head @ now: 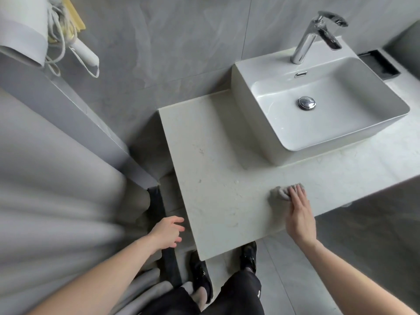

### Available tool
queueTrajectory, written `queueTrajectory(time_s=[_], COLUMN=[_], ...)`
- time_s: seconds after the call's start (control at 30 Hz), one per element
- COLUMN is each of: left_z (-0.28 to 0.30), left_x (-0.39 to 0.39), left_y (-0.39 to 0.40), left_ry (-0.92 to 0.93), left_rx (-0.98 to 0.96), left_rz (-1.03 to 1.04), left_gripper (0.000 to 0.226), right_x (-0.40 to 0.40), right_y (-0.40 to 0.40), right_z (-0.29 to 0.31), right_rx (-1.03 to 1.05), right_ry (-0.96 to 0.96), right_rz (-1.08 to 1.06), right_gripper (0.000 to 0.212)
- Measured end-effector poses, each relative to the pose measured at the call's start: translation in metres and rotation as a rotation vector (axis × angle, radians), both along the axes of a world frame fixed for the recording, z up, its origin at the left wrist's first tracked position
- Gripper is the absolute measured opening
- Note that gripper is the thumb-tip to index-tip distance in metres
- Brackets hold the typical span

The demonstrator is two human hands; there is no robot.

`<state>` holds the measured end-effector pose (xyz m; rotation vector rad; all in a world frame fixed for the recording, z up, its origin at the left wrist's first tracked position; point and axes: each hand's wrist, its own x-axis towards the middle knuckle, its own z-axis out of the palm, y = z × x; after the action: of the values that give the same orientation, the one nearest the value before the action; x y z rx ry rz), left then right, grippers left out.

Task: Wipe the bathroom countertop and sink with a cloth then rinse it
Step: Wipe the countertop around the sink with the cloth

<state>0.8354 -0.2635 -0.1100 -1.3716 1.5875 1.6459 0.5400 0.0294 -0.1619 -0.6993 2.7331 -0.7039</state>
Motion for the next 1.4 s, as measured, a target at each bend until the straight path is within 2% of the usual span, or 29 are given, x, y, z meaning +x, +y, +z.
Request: queueTrajectory(time_s=[0.1, 0.2, 0.3, 0.4, 0.57, 0.7, 0.8, 0.9, 0.97, 1.07, 1.17, 1.27, 1.4], left_z=[-0.002, -0.002, -0.003, -0.010, -0.014, -0.023, -0.026, -0.026, -0.019, -0.009, -0.015, -0.024, -0.036], left_x=[0.002, 0.000, -0.006, -0.011, -0.016, -0.015, -0.029, -0.048, -0.058, -0.072, -0.082, -0.081, -0.072], left_y=[-0.001, 0.000, 0.003, 0.003, 0.001, -0.010, -0.018, -0.026, -0.026, -0.018, -0.007, 0.002, 0.010], left_ry=[-0.006, 0.005, 0.012, -0.033, -0.029, -0.013, -0.017, -0.031, -0.055, -0.065, -0.080, -0.084, -0.040], left_rx=[-0.024, -0.012, -0.008, -0.104, -0.087, -0.089, -0.133, -0.181, -0.194, -0.237, -0.292, -0.325, -0.368], left_rz=[-0.003, -0.018, -0.023, 0.037, 0.090, 0.093, 0.123, 0.126, 0.148, 0.184, 0.259, 0.337, 0.401], left_gripper=[0.064, 0.064, 0.058, 0.044, 0.040, 0.055, 0.046, 0.042, 0.048, 0.040, 0.046, 0.057, 0.059], right_x=[-0.021, 0.005, 0.061, 0.125, 0.213, 0.221, 0.185, 0.136, 0.096, 0.031, -0.021, -0.042, -0.004], right_y=[-0.005, -0.020, -0.042, -0.067, -0.104, -0.104, -0.084, -0.052, -0.030, -0.008, -0.002, -0.008, -0.035], right_z=[-0.005, -0.006, -0.009, -0.011, -0.010, -0.014, -0.006, 0.003, 0.008, 0.018, 0.025, 0.012, -0.009], right_rx=[0.166, 0.244, 0.200, 0.143, 0.071, -0.021, -0.056, -0.038, -0.031, -0.015, 0.065, 0.170, 0.164], right_ry=[-0.067, -0.128, -0.081, -0.065, -0.062, -0.119, -0.203, -0.184, -0.116, -0.023, -0.014, -0.080, -0.017], right_rz=[-0.083, -0.063, 0.055, 0.191, 0.499, 0.641, 0.738, 0.619, 0.440, 0.134, -0.102, -0.162, -0.032], right_gripper=[0.054, 0.065, 0.067, 0.067, 0.074, 0.072, 0.081, 0.087, 0.074, 0.062, 0.050, 0.052, 0.059])
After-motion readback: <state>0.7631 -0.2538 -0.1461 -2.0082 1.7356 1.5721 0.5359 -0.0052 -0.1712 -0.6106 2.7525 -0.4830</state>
